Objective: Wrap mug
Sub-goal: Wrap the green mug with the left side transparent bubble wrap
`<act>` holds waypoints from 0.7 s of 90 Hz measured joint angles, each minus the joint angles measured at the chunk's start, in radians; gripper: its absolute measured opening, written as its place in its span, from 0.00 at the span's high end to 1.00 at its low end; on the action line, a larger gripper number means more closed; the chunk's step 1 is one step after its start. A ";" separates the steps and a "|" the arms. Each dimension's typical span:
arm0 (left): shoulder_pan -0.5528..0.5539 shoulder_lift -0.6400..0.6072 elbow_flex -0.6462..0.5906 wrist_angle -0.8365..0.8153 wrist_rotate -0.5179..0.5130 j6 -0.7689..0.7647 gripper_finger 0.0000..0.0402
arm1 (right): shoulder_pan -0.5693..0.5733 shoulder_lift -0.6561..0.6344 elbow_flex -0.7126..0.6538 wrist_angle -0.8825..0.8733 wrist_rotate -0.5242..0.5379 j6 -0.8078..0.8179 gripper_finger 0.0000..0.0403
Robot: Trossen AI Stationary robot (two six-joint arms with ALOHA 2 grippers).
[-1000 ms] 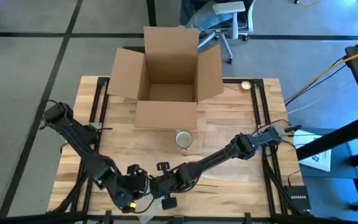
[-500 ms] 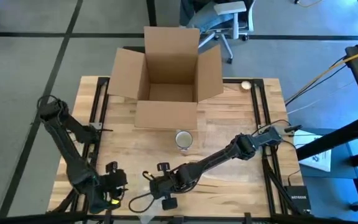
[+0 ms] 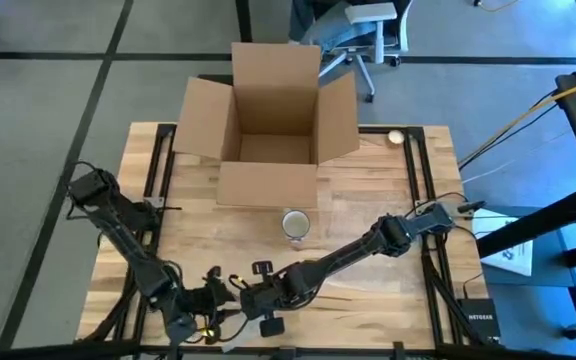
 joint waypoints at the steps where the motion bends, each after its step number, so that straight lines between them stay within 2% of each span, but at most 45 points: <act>1: 0.004 0.000 0.000 0.004 0.002 0.008 0.74 | 0.000 0.000 0.000 0.000 0.000 0.000 1.00; 20: 0.065 0.059 0.002 0.018 0.068 0.047 0.74 | -0.001 0.000 0.000 -0.003 0.012 0.002 1.00; 32: 0.077 0.114 0.007 0.029 0.106 0.016 0.74 | 0.000 -0.007 0.000 -0.019 0.011 0.003 1.00; 63: 0.077 0.073 0.003 0.006 0.108 0.012 0.74 | -0.001 -0.143 0.000 -0.178 0.011 -0.003 1.00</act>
